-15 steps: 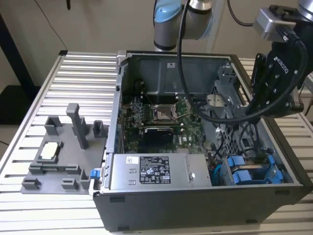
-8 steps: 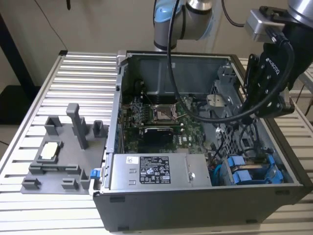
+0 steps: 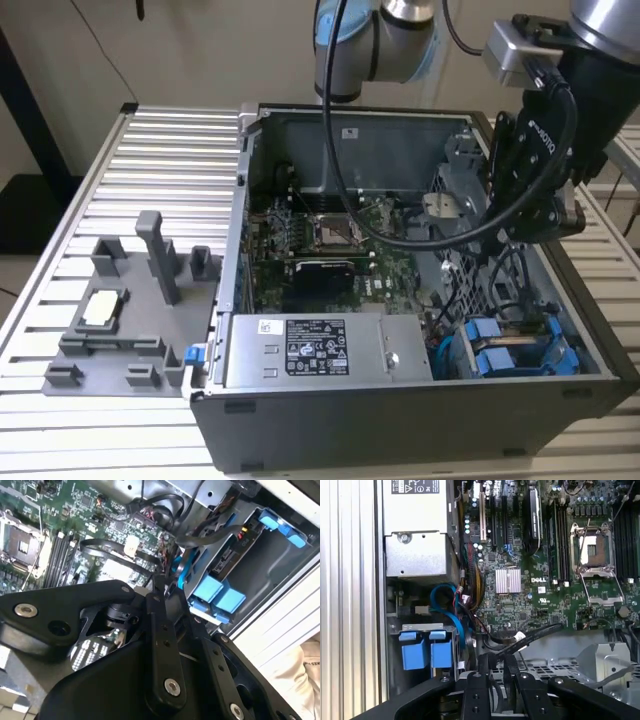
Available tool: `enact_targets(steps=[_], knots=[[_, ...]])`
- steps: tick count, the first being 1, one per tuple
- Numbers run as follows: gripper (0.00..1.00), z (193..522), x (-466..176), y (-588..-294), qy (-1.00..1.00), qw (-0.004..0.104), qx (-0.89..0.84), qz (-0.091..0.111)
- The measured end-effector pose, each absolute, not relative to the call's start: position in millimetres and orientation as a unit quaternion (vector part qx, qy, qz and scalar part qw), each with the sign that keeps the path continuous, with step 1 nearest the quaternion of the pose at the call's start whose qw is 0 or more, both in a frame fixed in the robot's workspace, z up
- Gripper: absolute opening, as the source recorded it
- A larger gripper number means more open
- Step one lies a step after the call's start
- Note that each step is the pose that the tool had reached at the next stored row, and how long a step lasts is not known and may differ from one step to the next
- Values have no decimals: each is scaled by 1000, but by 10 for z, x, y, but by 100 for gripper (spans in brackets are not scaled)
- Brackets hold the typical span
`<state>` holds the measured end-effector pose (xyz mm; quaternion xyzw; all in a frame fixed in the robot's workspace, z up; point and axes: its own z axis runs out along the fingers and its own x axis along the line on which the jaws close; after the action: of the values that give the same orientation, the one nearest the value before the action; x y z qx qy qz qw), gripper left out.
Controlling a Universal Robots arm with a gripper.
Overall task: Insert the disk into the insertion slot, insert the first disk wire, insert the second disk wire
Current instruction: 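Insert the second disk wire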
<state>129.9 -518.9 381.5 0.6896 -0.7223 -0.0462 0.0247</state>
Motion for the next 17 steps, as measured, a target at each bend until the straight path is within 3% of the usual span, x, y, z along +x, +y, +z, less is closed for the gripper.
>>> enact_targets(steps=[7, 12, 15, 17], knots=[[27, 3814, 1292, -5188, -722, 21, 690, -45], [27, 3800, 1214, -5179, -722, -3, 691, -20], [27, 3788, 1157, -5159, -722, -6, 691, -7], [27, 3785, 1134, -5145, -722, -2, 692, 6]])
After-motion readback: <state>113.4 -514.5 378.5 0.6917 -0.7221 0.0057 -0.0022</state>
